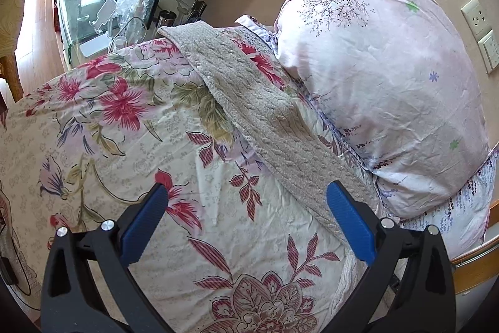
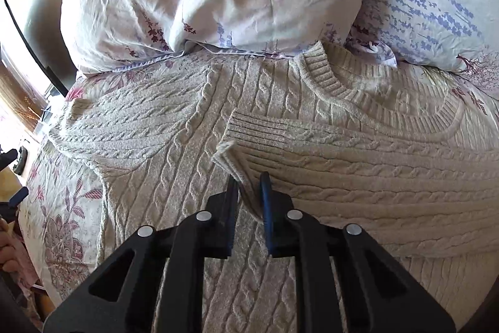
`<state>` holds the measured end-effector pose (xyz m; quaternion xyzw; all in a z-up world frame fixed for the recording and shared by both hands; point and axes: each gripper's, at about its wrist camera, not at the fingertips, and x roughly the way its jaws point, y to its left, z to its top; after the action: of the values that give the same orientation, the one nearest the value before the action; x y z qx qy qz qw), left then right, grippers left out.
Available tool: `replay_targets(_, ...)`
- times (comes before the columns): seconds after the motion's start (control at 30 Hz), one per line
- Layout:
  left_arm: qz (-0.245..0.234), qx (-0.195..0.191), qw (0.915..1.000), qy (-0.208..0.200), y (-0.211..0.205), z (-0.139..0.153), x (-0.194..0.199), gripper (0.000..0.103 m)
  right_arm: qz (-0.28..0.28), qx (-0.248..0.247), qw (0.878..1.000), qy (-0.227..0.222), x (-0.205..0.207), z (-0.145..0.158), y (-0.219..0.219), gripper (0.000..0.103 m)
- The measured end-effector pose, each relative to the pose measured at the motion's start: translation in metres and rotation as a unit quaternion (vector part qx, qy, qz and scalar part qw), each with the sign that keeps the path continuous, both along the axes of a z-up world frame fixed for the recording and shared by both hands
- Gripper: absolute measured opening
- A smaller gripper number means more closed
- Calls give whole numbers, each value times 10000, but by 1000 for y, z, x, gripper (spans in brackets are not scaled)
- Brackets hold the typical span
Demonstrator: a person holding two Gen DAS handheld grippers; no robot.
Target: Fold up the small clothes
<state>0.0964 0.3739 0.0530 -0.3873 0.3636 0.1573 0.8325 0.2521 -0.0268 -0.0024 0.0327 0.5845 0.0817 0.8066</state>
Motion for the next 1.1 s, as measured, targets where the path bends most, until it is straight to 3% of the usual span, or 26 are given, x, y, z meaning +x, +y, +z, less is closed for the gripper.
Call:
replay_targets(0.27,8,37,10000,48,8,0,8,101,-218,190,9995,105,4,-6,2,12)
replay_targets(0.43,116,-35,9999,23,26,0,16,101,99,77,9994,331,0,-15,10,17)
replay_targets(0.47,156,-75,9998,9,30,0,19,101,123,263,9988,405,-3,-13,10,33)
replay_targets(0.5,194,-112,9997,0,35,-1,21,101,151,533,9972,512,-5,-12,11,60)
replay_targets(0.57,276,-222,9994,1,48,-4,30,100,289,911,9935,623,-13,-5,18,85)
replay_targets(0.73,485,-616,9969,87,81,-15,53,83,192,1452,9863,758,-30,8,20,86)
replay_targets(0.87,554,-1195,9913,-25,89,-25,59,78,-42,1286,9896,644,-40,18,5,86)
replay_targets(0.93,514,-1489,9875,-7,84,-32,61,70,-226,1239,9899,649,-43,18,-6,86)
replay_targets(1.1,341,-2277,9729,-196,56,-46,67,62,-602,1197,9878,791,-48,9,-28,86)
